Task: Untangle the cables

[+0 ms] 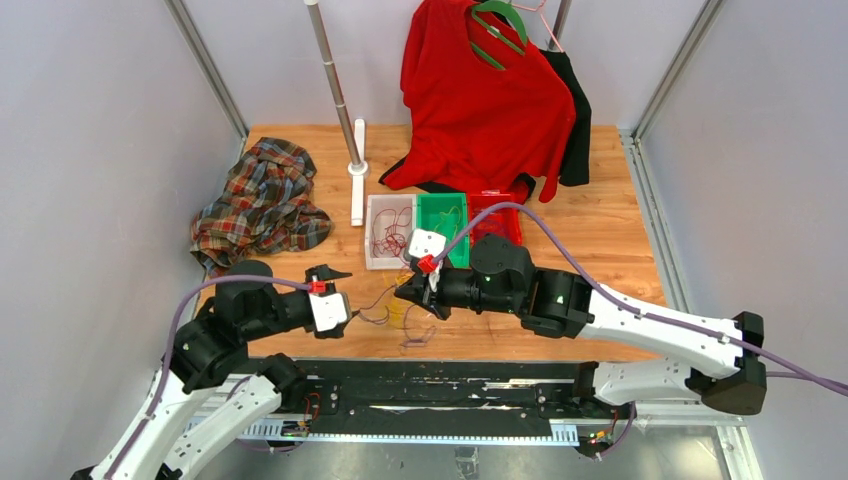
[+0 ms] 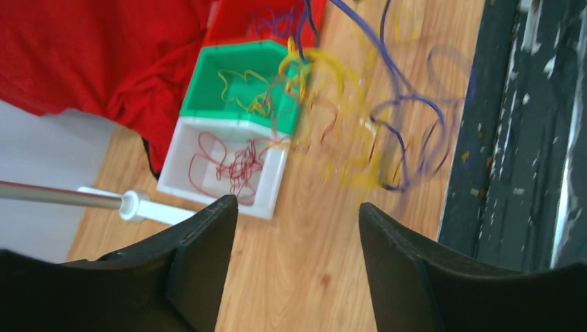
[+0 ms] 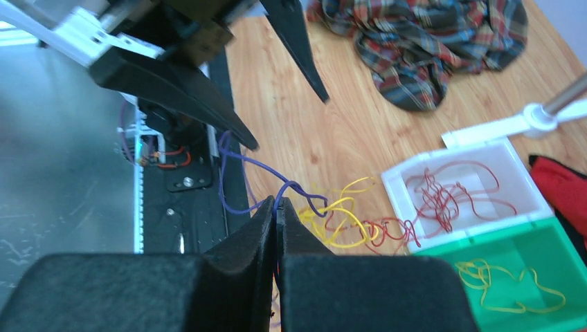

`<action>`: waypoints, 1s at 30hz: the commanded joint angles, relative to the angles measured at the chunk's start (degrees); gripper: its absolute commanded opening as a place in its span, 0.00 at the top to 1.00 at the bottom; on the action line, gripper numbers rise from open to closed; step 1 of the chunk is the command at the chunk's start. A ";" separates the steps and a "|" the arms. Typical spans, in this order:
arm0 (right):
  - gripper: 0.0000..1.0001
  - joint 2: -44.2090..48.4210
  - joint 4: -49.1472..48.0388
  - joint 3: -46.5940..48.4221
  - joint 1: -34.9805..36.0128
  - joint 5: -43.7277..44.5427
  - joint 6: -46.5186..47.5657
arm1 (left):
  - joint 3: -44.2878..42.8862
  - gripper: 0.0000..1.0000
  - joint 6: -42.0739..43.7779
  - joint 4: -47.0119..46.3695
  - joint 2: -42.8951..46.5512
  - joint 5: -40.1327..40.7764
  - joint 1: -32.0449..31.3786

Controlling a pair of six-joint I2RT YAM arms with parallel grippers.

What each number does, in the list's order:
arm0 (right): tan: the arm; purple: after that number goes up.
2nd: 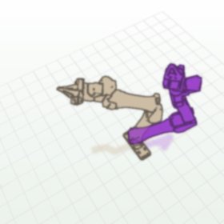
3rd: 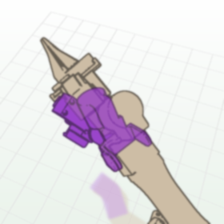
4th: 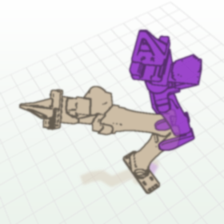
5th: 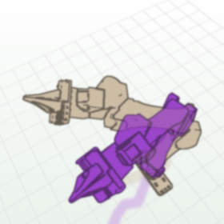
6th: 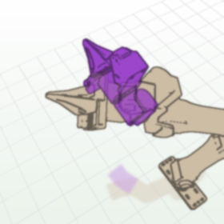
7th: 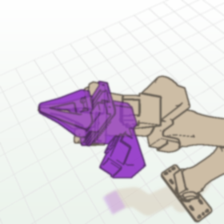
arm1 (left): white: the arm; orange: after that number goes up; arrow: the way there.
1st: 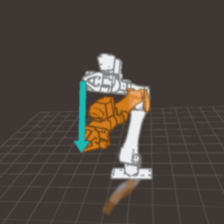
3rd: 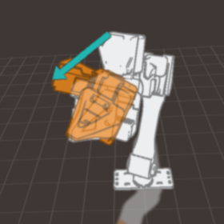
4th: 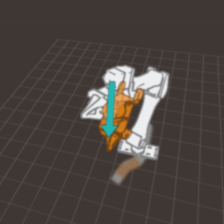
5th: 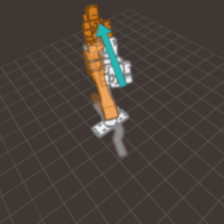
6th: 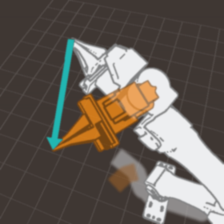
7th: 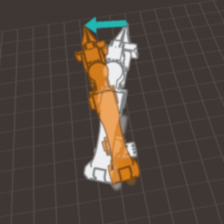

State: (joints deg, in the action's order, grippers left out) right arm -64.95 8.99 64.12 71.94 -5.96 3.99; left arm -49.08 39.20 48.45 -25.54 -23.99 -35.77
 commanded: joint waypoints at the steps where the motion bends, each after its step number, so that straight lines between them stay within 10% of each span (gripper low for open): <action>1: 0.99 -1.16 1.55 5.45 -0.44 -8.28 0.39 | 1.72 0.34 -8.61 -13.78 1.05 -4.89 0.00; 30: 0.99 -6.09 -1.60 13.61 -0.49 -16.41 -1.74 | 4.47 0.74 -15.24 -20.72 1.85 -16.19 0.00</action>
State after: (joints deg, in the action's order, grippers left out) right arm -70.98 8.75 75.88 71.92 -21.91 2.17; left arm -45.06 22.68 29.19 -24.36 -40.47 -35.77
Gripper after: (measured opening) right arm 0.012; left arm 0.308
